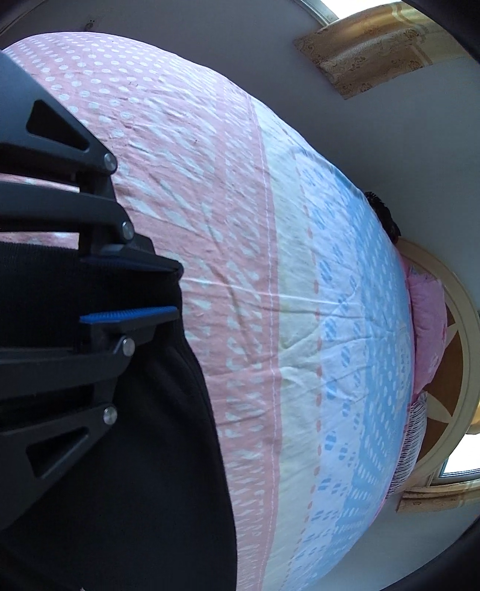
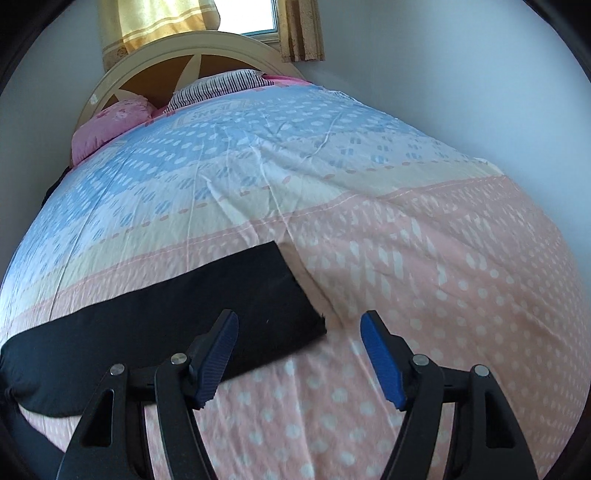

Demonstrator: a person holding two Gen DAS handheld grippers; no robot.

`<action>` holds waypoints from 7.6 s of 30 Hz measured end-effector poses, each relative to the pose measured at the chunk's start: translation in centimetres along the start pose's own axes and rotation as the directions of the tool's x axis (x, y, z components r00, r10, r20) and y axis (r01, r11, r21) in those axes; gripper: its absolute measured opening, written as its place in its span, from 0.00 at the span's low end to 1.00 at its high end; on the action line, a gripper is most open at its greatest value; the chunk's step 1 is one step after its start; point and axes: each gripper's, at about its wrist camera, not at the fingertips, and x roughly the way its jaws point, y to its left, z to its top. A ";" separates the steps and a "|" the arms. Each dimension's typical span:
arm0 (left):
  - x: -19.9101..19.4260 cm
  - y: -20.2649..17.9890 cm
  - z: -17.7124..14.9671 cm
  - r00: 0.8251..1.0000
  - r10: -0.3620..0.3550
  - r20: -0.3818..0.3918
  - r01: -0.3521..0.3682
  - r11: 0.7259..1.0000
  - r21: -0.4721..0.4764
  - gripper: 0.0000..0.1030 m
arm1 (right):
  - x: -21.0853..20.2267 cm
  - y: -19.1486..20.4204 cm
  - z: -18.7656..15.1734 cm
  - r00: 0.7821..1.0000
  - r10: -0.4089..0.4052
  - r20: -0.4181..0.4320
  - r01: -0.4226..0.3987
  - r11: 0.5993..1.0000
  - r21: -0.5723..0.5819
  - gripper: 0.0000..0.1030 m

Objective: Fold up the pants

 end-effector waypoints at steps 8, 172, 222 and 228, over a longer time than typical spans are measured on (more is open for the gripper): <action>0.4 0.1 0.3 1.000 0.018 -0.007 -0.018 1.000 0.013 0.18 | 5.6 1.3 4.7 0.998 0.033 -0.057 -0.033 0.999 -0.015 0.68; -13.8 1.3 -18.3 0.962 -0.191 0.197 0.172 0.979 0.108 0.52 | -12.2 34.5 -30.1 0.841 0.419 -0.343 -0.510 0.401 -0.761 0.38; -21.4 -16.4 -18.2 0.821 -0.543 0.177 0.459 0.811 0.362 0.78 | -6.6 30.7 -13.8 0.718 0.619 -0.317 -0.689 0.696 -0.203 0.41; -23.5 -21.9 -17.3 0.779 -0.612 0.136 0.491 0.730 0.475 0.80 | -9.8 14.1 -13.0 0.861 0.495 -0.120 -0.504 0.861 -0.069 0.41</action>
